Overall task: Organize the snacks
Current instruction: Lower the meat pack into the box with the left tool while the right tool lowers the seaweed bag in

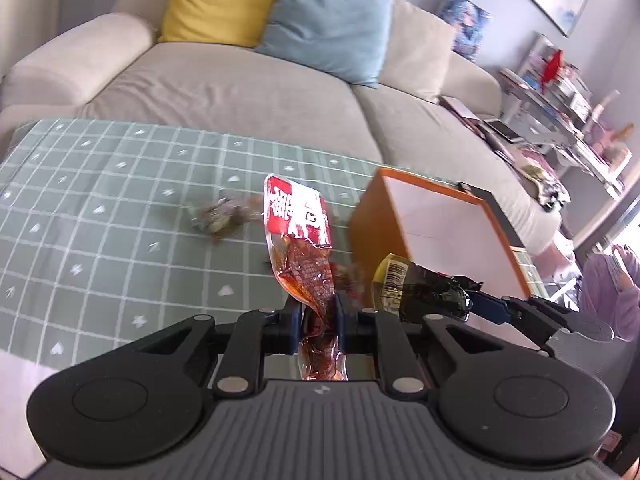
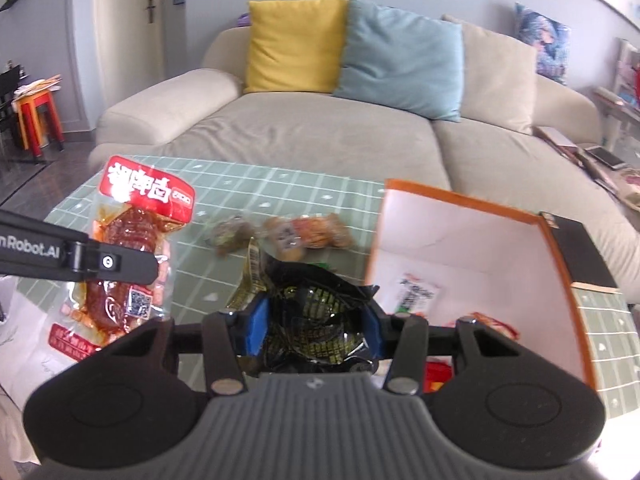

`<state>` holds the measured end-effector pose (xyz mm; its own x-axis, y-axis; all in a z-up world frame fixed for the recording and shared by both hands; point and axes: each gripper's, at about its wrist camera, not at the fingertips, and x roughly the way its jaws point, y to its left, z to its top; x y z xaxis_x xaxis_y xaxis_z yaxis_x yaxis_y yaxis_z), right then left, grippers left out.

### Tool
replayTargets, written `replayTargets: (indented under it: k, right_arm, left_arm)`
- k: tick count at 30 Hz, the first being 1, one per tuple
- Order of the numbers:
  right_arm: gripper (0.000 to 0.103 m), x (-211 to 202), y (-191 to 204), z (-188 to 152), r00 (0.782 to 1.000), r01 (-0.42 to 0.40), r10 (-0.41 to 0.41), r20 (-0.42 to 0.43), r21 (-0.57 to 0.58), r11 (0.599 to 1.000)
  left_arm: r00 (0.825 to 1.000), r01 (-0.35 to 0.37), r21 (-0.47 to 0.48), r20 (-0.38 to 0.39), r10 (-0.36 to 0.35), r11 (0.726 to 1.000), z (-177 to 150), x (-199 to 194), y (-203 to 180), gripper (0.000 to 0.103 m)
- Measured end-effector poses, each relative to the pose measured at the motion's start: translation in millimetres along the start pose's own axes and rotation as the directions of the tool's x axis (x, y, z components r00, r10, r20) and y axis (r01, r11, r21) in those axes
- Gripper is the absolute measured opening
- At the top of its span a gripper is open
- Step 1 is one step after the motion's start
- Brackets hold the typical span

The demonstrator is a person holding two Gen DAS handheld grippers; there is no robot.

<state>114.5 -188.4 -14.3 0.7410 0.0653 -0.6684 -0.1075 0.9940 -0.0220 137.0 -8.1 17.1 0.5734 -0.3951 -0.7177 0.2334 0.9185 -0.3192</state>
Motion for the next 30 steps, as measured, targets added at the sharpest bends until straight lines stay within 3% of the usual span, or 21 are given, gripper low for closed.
replayTargets:
  k: [8,15,21,30]
  right_arm:
    - [0.046,-11.2,-58.9,-15.3,0.995,0.103,-0.101,-0.026,0.081,0.991]
    - [0.046,-4.3,-90.5,-23.5,0.99,0.127,-0.118,-0.078,0.126,0.984]
    - [0.046,13.3,-108.6,-18.8,0.98,0.143,-0.137,-0.148,0.034,0.989]
    - [0.045,34.4,-128.0,-22.8,0.969,0.14,-0.151,-0.195,-0.069,0.988]
  left_arm:
    - [0.997,0.075,0.085,-0.036,-0.072,0.994,-3.2,28.1,-52.3,0.018]
    - [0.988,0.132,0.134,-0.094,-0.12,0.982,2.1,55.4,-82.7,0.018]
    - [0.982,0.153,0.217,-0.147,-0.122,0.964,13.6,85.5,-115.1,0.018]
    - [0.98,0.125,0.337,-0.188,-0.064,0.933,7.7,118.8,-135.3,0.018]
